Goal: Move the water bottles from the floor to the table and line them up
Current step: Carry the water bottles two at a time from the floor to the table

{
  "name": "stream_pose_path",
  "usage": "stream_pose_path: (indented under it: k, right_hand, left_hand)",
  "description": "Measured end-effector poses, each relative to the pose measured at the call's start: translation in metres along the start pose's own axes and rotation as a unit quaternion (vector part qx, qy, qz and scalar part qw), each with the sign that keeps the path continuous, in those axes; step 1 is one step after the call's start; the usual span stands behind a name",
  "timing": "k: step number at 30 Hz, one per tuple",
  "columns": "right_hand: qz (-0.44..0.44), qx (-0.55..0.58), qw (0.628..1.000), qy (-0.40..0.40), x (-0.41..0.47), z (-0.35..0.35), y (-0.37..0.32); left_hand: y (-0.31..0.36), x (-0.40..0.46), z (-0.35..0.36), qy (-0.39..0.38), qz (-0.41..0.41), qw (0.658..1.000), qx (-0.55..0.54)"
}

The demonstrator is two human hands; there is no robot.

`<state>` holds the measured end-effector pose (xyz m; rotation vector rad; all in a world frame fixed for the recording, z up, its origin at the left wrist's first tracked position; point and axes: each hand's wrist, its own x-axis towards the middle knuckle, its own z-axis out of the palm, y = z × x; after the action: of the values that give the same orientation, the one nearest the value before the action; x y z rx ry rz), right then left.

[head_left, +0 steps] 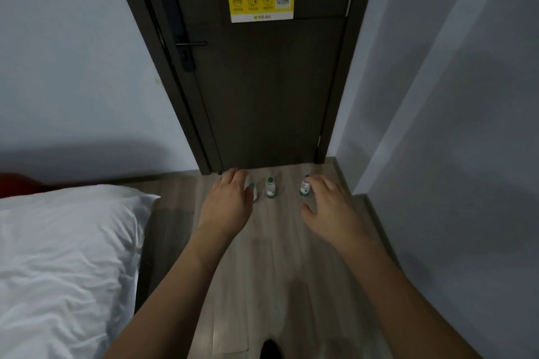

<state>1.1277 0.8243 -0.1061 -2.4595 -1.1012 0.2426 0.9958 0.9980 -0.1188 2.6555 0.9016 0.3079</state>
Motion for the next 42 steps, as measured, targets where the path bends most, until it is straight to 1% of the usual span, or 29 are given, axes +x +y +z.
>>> stream_pose_path:
  k: [7,13,16,21,25,27,29,33,38,40,42]
  right_hand:
    - [0.013,0.008,1.000,-0.009,0.111,0.018,0.012]
    - [0.009,0.002,0.999,-0.037,0.236,0.045,0.037]
    - [0.012,0.005,0.998,-0.061,0.303,0.058,0.045]
    - [0.023,0.000,0.994,-0.105,0.402,0.077,0.055]
    - [0.012,-0.021,0.991,-0.134,0.466,0.113,0.065]
    - [0.009,-0.035,0.989,-0.143,0.495,0.148,0.076]
    - [0.018,-0.040,0.988,-0.151,0.523,0.201,0.097]
    - [0.042,-0.048,0.977,-0.203,0.569,0.344,0.162]
    - [0.080,-0.054,0.959,-0.268,0.594,0.541,0.256]
    - [0.103,-0.051,0.950,-0.289,0.597,0.608,0.285]
    - [0.121,-0.057,0.946,-0.294,0.599,0.658,0.307]
  left_hand:
    - [-0.026,0.108,0.016,-0.030,-0.010,1.000,-0.001]
    - [-0.051,0.218,0.048,-0.058,-0.026,0.998,0.013]
    - [-0.062,0.276,0.056,-0.077,-0.041,0.996,0.028]
    - [-0.086,0.364,0.067,-0.070,-0.065,0.994,0.043]
    - [-0.117,0.414,0.105,-0.102,-0.070,0.992,0.039]
    - [-0.139,0.434,0.145,-0.128,-0.069,0.989,0.026]
    - [-0.167,0.455,0.204,-0.155,-0.060,0.986,0.025]
    - [-0.231,0.484,0.359,-0.214,-0.040,0.975,0.036]
    - [-0.311,0.484,0.562,-0.270,-0.056,0.961,0.031]
    - [-0.337,0.480,0.627,-0.292,-0.072,0.953,0.032]
    - [-0.357,0.475,0.674,-0.302,-0.094,0.948,0.032]
